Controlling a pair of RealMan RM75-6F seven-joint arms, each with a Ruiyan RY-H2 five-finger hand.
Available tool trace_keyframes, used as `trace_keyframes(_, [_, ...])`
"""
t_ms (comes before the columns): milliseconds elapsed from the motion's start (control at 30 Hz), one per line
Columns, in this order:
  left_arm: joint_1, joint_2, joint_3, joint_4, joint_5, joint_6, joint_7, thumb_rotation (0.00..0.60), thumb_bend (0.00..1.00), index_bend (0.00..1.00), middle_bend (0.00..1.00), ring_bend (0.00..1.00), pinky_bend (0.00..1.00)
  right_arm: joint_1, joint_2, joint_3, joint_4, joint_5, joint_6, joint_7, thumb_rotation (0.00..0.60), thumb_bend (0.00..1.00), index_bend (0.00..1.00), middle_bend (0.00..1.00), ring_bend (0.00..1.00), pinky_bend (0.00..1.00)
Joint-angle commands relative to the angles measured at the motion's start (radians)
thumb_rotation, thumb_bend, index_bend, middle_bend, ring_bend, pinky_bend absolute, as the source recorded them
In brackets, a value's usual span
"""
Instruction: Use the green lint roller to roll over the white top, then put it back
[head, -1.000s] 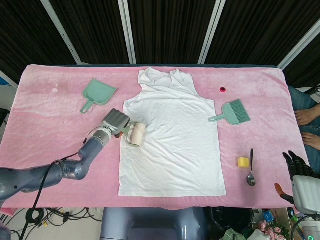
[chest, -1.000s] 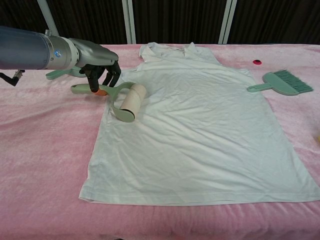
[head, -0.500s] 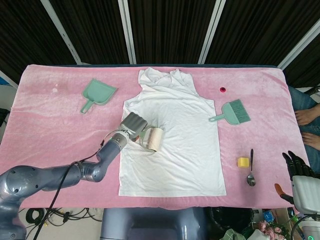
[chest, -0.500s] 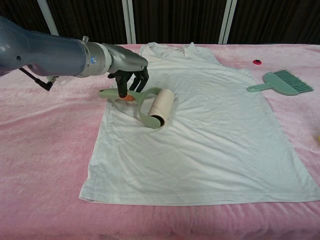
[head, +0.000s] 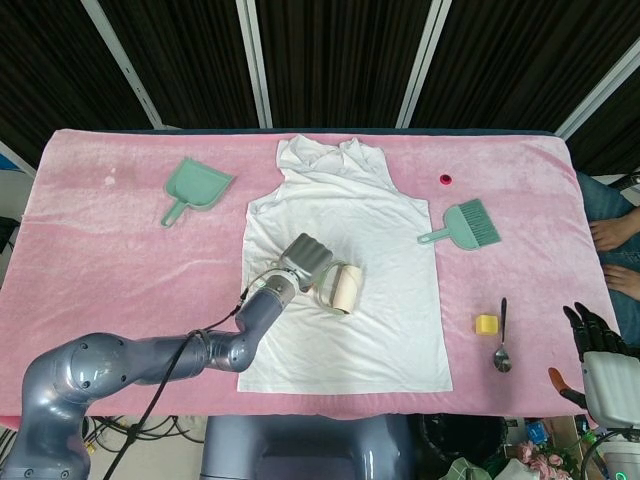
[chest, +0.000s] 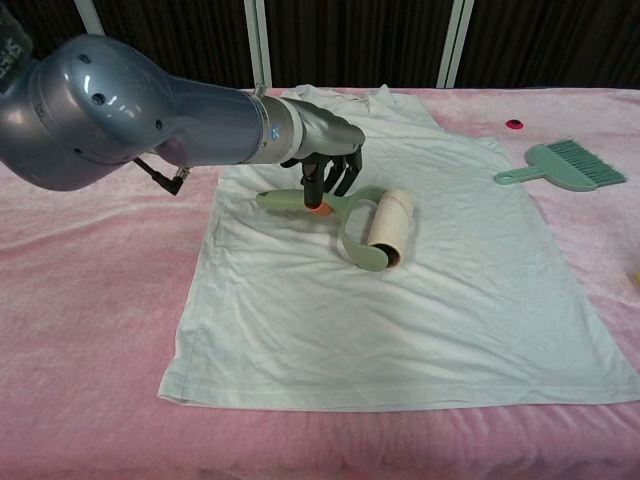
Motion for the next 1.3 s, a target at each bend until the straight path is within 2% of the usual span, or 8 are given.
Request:
trace_keyframes(33, [-0.035, -0.016, -0.01, -0.003, -0.055, 0.019, 0.034, 0.6, 0.54, 0.7, 0.62, 0.52, 0.73, 0.0, 0.0, -0.001, 0.0, -0.001, -0.001, -0.002, 0.6, 0.18, 0.0, 0.05, 0.1, 0.21])
trace_keyframes(400, [-0.067, 0.031, 0.029, -0.066, -0.182, 0.058, 0.114, 0.6, 0.54, 0.7, 0.62, 0.52, 0.73, -0.002, 0.001, -0.003, 0.0, -0.005, 0.002, -0.001, 0.6, 0.18, 0.0, 0.05, 0.1, 0.21])
trace_keyframes(667, [-0.044, 0.127, 0.1, -0.153, -0.229, 0.085, 0.152, 0.6, 0.54, 0.7, 0.62, 0.52, 0.73, -0.003, -0.001, -0.006, -0.003, -0.007, 0.001, -0.005, 0.6, 0.18, 0.0, 0.05, 0.1, 0.21])
trace_keyframes(967, [0.035, 0.226, 0.203, -0.203, -0.205, 0.054, 0.127, 0.6, 0.54, 0.7, 0.62, 0.52, 0.73, -0.004, -0.003, -0.007, -0.005, -0.006, 0.003, -0.013, 0.6, 0.18, 0.0, 0.05, 0.1, 0.21])
trace_keyframes(1300, [0.087, 0.263, 0.223, -0.175, -0.114, 0.023, 0.06, 0.6, 0.54, 0.7, 0.62, 0.52, 0.73, -0.005, -0.006, -0.007, -0.007, -0.006, 0.003, -0.019, 0.6, 0.18, 0.0, 0.05, 0.1, 0.21])
